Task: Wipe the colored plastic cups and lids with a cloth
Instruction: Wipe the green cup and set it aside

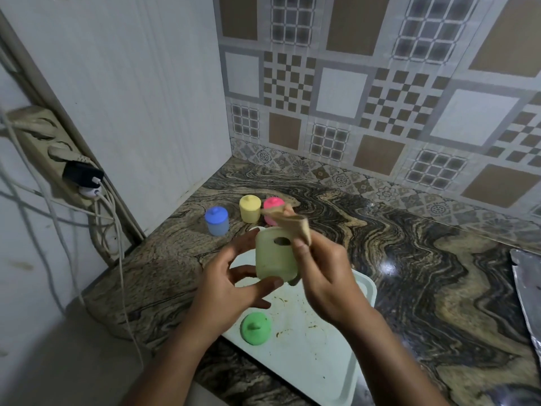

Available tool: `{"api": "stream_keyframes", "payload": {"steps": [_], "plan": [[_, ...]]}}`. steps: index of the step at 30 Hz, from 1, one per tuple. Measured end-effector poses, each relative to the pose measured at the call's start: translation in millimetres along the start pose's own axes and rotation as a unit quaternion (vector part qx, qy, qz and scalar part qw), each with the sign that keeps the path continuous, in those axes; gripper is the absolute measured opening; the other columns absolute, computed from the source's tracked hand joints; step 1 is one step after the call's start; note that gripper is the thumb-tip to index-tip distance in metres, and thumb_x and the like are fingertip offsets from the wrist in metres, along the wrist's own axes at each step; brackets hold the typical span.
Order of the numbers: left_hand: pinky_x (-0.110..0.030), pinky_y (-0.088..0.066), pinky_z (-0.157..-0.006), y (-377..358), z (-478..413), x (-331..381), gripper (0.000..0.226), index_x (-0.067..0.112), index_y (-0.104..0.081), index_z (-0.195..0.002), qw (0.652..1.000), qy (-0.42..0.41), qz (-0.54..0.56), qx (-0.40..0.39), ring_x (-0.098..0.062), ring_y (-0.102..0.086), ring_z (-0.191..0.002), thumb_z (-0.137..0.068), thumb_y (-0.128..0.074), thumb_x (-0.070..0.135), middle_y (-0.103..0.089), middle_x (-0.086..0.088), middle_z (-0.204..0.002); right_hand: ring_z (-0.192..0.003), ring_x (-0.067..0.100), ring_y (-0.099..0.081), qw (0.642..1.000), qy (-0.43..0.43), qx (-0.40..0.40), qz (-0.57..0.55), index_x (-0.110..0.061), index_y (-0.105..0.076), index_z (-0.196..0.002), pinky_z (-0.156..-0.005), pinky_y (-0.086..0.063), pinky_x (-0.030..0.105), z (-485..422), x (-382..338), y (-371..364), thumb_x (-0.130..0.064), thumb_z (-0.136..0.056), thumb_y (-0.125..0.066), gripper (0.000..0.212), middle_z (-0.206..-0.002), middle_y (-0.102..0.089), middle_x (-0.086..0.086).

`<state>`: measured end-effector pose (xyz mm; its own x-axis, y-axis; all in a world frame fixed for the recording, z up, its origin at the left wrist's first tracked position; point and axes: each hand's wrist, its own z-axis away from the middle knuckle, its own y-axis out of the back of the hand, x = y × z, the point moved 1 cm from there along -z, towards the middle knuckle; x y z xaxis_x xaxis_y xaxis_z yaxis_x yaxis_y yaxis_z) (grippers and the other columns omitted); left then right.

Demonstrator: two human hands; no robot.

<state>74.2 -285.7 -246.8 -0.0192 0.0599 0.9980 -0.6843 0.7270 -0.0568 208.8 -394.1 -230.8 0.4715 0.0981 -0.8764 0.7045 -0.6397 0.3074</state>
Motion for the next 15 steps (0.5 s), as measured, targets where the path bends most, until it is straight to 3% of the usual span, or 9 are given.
{"api": "stream_keyframes", "payload": {"steps": [1, 2, 4, 6, 10, 13, 15], "plan": [[-0.051, -0.062, -0.06, -0.6, -0.7, 0.7, 0.07, 0.034, -0.064, -0.125, 1.0, 0.001, -0.001, 0.008, -0.027, -0.075, -0.097, -0.07, -0.087, -0.001, -0.066, 0.014, -0.128, -0.128, 0.016, -0.062, 0.998, 0.024, -0.023, 0.047, -0.009, -0.061, -0.138, -0.099, -0.054, 0.04, -0.9, 4.5, -3.1, -0.026, -0.105, -0.042, 0.041, -0.138, -0.066, 0.0], [-0.05, -0.063, -0.06, -0.8, -1.4, 1.1, 0.067, 0.035, -0.066, -0.122, 1.0, 0.004, -0.004, 0.016, -0.025, -0.075, -0.096, -0.069, -0.088, 0.0, -0.067, 0.016, -0.125, -0.145, 0.016, -0.046, 0.995, 0.047, -0.043, 0.074, -0.006, -0.054, -0.145, -0.113, -0.045, 0.039, -1.0, 8.8, -5.6, -0.025, -0.105, -0.042, 0.046, -0.154, -0.051, 0.003], [-0.047, -0.063, -0.061, -1.7, -3.7, 1.2, 0.065, 0.036, -0.067, -0.119, 0.999, 0.007, -0.009, 0.03, -0.021, -0.075, -0.095, -0.068, -0.089, 0.002, -0.068, 0.016, -0.123, -0.152, 0.018, -0.032, 0.992, 0.071, -0.056, 0.089, -0.002, -0.048, -0.148, -0.119, -0.039, 0.042, 0.7, 11.9, -8.9, -0.024, -0.105, -0.041, 0.05, -0.163, -0.036, 0.005], [-0.046, -0.063, -0.061, -1.3, -8.0, 0.7, 0.064, 0.031, -0.066, -0.122, 0.999, 0.009, -0.016, 0.04, -0.018, -0.075, -0.094, -0.068, -0.09, 0.005, -0.07, 0.011, -0.123, -0.15, 0.02, -0.035, 0.991, 0.08, -0.061, 0.088, -0.003, -0.049, -0.148, -0.118, -0.04, 0.042, 6.0, 13.6, -11.3, -0.023, -0.104, -0.042, 0.049, -0.163, -0.036, 0.006], [-0.043, -0.063, -0.059, 0.5, -15.8, -3.2, 0.066, 0.029, -0.065, -0.124, 0.998, -0.001, -0.026, 0.053, -0.018, -0.076, -0.092, -0.07, -0.088, 0.001, -0.07, 0.004, -0.123, -0.14, 0.025, -0.052, 0.991, 0.095, -0.056, 0.08, -0.002, -0.056, -0.142, -0.11, -0.045, 0.023, 23.4, 14.2, -4.8, -0.033, -0.108, -0.038, 0.049, -0.156, -0.046, 0.007], [-0.035, -0.062, -0.06, 0.0, -21.6, -6.0, 0.072, 0.036, -0.061, -0.123, 0.997, -0.02, -0.045, 0.051, -0.016, -0.075, -0.091, -0.07, -0.085, -0.006, -0.068, 0.002, -0.126, -0.143, 0.02, -0.048, 0.991, 0.098, -0.064, 0.064, 0.002, -0.063, -0.133, -0.109, -0.049, 0.033, 36.3, 18.5, 6.0, -0.022, -0.106, -0.04, 0.042, -0.143, -0.061, 0.012], [-0.025, -0.059, -0.062, -1.0, -26.4, -11.7, 0.077, 0.033, -0.06, -0.128, 0.994, -0.038, -0.079, 0.062, -0.013, -0.074, -0.088, -0.069, -0.085, -0.01, -0.066, 0.0, -0.13, -0.118, 0.018, -0.068, 0.99, 0.096, -0.081, 0.067, -0.001, -0.066, -0.128, -0.096, -0.056, 0.031, 44.4, 26.3, 17.1, -0.022, -0.106, -0.041, 0.039, -0.135, -0.066, -0.006]]}}
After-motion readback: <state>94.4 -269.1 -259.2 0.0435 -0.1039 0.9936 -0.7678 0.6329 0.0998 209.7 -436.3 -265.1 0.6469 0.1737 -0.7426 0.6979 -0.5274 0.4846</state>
